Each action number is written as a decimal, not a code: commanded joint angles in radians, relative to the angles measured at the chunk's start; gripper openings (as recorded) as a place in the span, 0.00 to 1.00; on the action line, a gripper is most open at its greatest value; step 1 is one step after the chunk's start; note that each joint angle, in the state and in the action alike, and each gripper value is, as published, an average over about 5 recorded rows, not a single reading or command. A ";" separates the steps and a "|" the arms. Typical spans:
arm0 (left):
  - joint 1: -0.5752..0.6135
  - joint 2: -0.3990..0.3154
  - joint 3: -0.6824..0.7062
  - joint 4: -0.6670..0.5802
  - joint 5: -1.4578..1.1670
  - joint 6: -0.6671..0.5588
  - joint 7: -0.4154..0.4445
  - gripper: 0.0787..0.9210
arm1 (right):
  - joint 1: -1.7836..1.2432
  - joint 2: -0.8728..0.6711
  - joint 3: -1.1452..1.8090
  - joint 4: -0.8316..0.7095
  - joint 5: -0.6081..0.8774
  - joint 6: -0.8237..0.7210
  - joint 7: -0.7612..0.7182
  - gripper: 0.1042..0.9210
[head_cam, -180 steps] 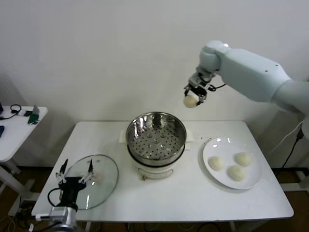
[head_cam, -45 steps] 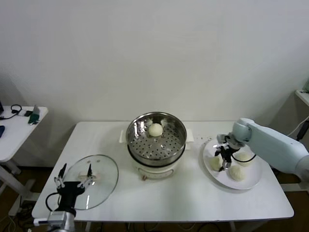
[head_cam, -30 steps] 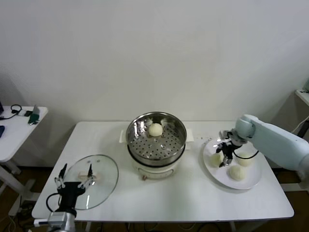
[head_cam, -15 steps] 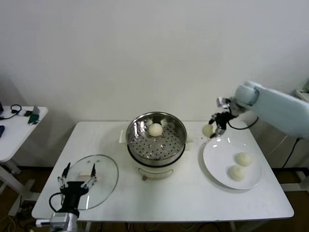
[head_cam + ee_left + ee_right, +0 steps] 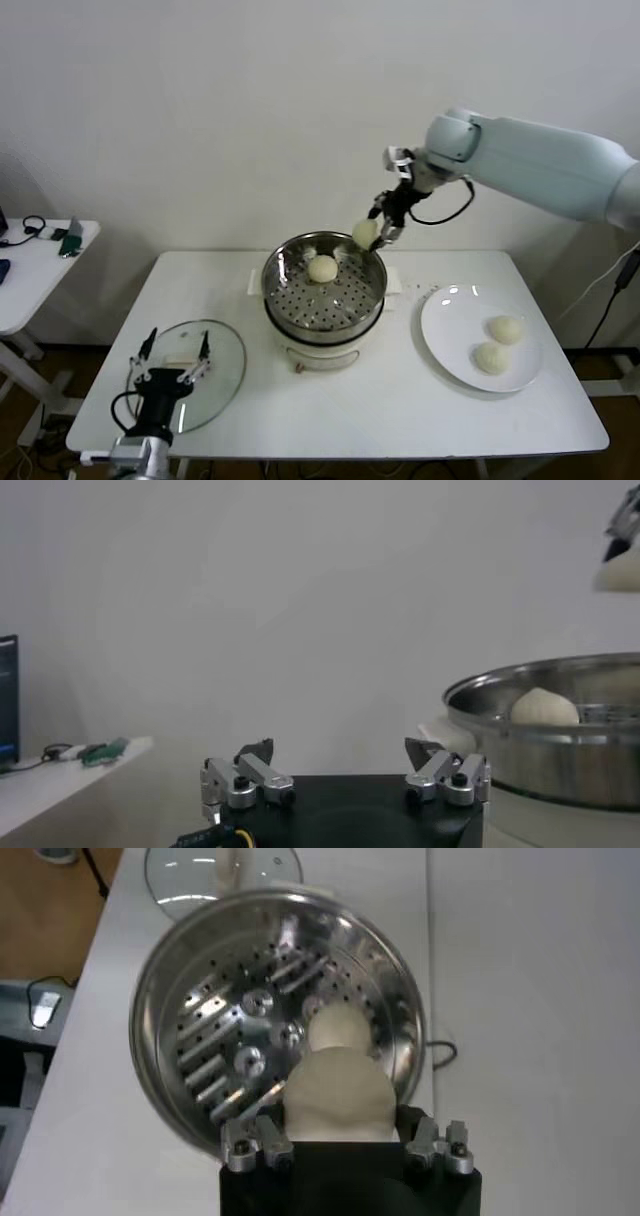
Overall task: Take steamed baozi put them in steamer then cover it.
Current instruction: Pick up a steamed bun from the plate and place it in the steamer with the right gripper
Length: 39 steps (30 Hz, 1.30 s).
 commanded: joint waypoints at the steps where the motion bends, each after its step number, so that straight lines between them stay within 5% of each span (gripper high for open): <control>1: -0.005 0.008 0.005 -0.010 0.004 0.001 0.000 0.88 | -0.014 0.216 -0.065 -0.007 0.098 -0.039 0.059 0.73; 29: -0.015 0.013 -0.001 0.022 -0.002 -0.010 0.003 0.88 | -0.212 0.428 -0.115 -0.233 -0.001 -0.038 0.061 0.74; 39: -0.018 0.013 0.002 0.023 -0.002 -0.009 0.003 0.88 | -0.184 0.399 -0.102 -0.206 -0.014 -0.050 0.053 0.87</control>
